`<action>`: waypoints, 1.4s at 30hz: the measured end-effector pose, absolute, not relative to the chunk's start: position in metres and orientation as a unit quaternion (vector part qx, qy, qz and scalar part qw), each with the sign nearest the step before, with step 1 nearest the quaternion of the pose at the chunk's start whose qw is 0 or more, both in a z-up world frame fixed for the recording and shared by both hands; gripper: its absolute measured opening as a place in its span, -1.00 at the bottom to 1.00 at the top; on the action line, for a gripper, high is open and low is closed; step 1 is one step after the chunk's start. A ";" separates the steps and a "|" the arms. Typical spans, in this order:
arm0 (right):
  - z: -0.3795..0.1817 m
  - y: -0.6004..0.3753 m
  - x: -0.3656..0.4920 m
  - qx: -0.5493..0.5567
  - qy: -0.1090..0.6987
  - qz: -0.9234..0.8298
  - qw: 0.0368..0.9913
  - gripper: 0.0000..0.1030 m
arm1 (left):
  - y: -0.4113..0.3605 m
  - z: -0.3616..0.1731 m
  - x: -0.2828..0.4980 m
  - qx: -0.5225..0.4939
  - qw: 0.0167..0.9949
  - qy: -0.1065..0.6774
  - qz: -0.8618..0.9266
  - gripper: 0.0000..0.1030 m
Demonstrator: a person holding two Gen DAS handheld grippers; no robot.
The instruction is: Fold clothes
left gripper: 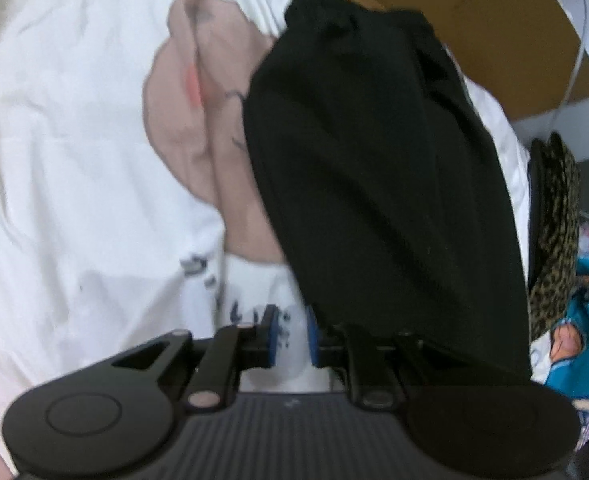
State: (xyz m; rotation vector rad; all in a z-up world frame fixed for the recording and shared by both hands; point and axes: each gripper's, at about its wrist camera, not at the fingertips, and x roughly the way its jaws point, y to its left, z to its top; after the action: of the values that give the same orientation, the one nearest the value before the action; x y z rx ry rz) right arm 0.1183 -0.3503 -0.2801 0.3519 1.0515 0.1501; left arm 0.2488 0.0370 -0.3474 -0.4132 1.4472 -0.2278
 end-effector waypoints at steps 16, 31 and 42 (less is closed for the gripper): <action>-0.269 -0.263 0.114 0.130 0.530 0.182 0.818 -0.38 | -0.002 -0.384 0.190 -0.208 0.679 0.678 -0.191 -0.55; -0.262 -0.222 0.117 0.054 0.521 0.204 0.827 0.01 | -0.018 -0.355 0.192 -0.240 0.648 0.678 -0.250 -0.56; -0.265 -0.244 0.118 0.043 0.516 0.162 0.840 -0.88 | 0.010 -0.345 0.192 -0.263 0.664 0.661 -0.232 -0.47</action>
State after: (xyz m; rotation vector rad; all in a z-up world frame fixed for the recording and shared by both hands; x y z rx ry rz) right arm 0.1179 -0.2437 -0.2649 0.0900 1.0901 0.3426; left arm 0.1924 0.0104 -0.3451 -0.5948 1.4929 -0.5243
